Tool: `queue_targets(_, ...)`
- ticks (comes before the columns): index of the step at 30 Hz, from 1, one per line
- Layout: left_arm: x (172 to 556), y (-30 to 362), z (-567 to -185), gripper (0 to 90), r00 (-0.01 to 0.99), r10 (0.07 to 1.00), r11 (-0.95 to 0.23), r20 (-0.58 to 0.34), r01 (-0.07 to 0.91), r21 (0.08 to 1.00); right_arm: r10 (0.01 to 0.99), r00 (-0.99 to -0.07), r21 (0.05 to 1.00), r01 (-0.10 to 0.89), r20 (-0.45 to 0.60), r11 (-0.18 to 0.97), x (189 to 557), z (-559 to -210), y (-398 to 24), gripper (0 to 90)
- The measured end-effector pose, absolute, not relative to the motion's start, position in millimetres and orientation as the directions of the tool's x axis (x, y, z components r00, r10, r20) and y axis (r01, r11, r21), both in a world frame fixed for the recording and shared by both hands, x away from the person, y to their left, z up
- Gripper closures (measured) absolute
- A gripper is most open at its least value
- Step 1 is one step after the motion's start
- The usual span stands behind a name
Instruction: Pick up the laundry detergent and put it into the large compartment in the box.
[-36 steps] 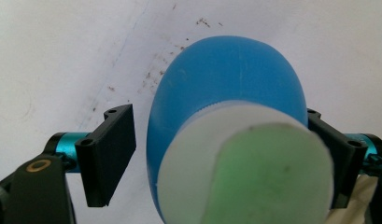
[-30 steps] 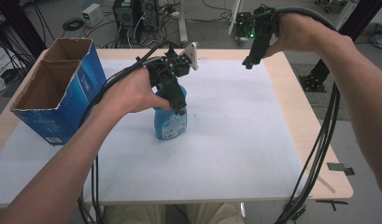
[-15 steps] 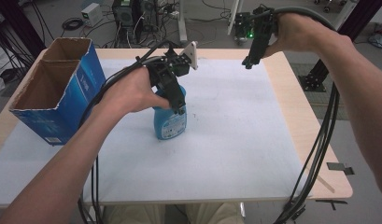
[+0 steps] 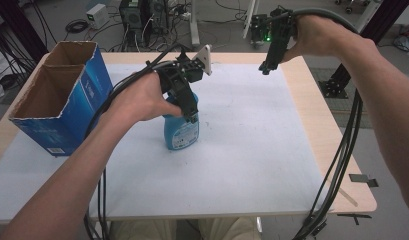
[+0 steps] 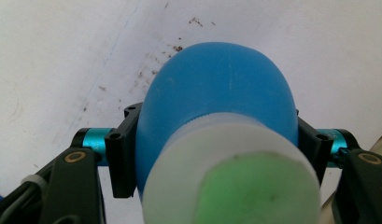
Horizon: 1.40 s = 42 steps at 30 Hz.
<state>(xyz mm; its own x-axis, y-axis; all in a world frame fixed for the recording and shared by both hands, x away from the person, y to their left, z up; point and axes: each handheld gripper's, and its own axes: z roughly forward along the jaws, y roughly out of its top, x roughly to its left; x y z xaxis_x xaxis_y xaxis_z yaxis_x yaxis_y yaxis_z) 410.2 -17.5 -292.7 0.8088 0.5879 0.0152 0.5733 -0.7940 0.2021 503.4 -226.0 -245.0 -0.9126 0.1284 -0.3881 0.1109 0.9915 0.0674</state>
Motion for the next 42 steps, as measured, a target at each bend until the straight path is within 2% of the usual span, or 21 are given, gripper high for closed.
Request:
queue_targets(32,412.3,-17.2,-291.1,38.1,0.808,0.588,-0.796,0.020,0.575,0.189,0.133,-0.912,0.074,0.113,-0.389,0.991,502.4,-244.4,-227.2,13.4)
queue_targets(42,417.6,-7.5,-259.0,38.1,0.808,0.589,-0.797,0.022,0.575,0.185,0.141,-0.910,0.078,0.120,-0.391,0.990,500.2,-241.7,-227.8,13.4)
